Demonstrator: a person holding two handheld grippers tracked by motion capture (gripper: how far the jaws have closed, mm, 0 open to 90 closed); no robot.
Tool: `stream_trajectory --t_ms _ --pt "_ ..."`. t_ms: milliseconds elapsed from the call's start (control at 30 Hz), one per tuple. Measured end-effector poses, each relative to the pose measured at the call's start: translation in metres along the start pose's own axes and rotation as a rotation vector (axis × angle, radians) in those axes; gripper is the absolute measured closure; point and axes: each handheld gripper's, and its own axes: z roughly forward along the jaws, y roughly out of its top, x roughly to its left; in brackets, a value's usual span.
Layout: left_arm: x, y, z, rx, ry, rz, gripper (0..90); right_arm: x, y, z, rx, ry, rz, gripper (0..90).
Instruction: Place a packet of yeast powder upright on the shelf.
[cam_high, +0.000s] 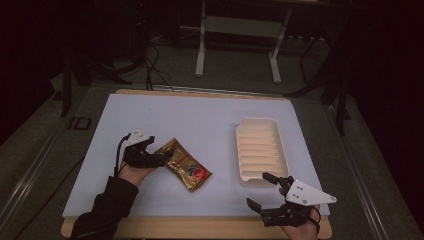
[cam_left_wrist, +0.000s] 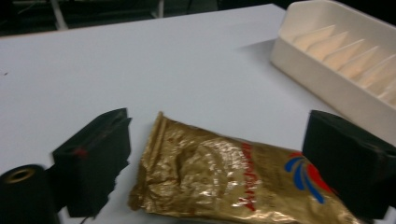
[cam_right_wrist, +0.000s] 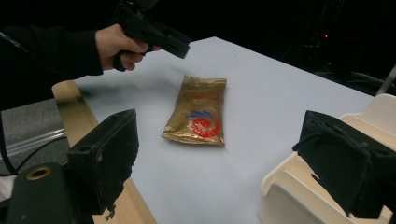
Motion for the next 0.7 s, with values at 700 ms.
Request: stream_trajectory --t_ms 700 --pt "0.033 -0.025 0.031 0.184 0.017 -0.106 22.2 -0.001 -0.004 0.001 0.012 0.005 0.018 12.3"
